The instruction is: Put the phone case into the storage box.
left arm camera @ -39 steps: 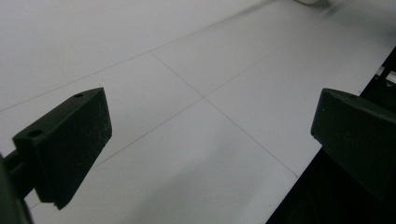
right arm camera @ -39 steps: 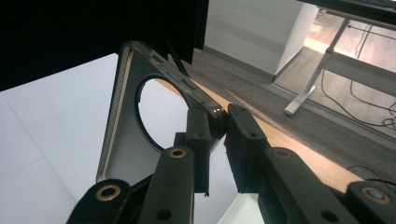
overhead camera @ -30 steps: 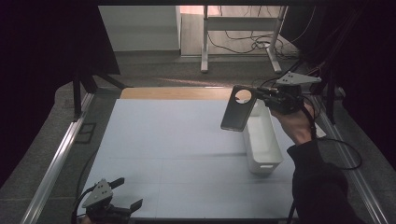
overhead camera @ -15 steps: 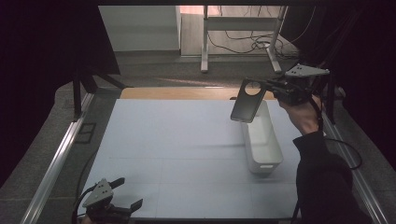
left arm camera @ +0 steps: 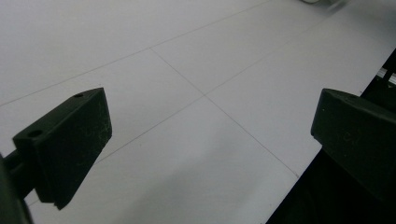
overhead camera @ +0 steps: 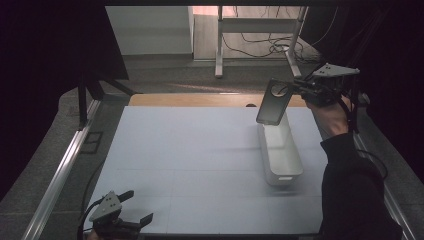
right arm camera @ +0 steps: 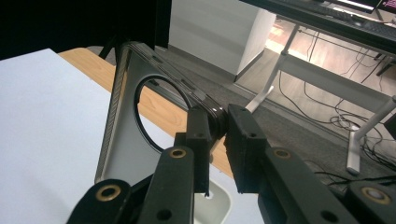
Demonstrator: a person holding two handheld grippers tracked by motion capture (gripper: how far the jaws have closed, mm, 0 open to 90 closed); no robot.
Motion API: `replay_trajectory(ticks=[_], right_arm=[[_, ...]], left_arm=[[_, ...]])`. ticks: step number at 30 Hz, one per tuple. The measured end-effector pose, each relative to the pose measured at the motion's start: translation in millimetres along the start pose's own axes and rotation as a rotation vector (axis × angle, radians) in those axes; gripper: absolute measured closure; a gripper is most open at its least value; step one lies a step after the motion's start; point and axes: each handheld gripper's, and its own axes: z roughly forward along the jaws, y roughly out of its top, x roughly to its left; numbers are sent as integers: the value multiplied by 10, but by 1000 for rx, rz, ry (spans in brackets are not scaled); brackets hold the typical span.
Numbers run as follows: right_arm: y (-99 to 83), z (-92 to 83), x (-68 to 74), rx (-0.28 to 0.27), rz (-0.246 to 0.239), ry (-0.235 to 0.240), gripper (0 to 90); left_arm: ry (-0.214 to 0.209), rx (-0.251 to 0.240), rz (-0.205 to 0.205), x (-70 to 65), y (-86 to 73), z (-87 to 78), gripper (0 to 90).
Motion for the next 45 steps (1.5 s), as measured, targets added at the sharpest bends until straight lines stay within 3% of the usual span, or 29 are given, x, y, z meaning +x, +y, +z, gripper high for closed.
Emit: replay_trajectory(ticks=[12,22,45], right_arm=[[-74,83,-232,18,-25,-34,793],[-153,269,-350,39,-63,-46,793],[-472,689,-330,73,-109,-39,794]], left_arm=[[1,4,-8,8,-1,-1,0],[-2,7,-20,16,-2,1,0],[-4,6,-22,16,-8,-4,0]])
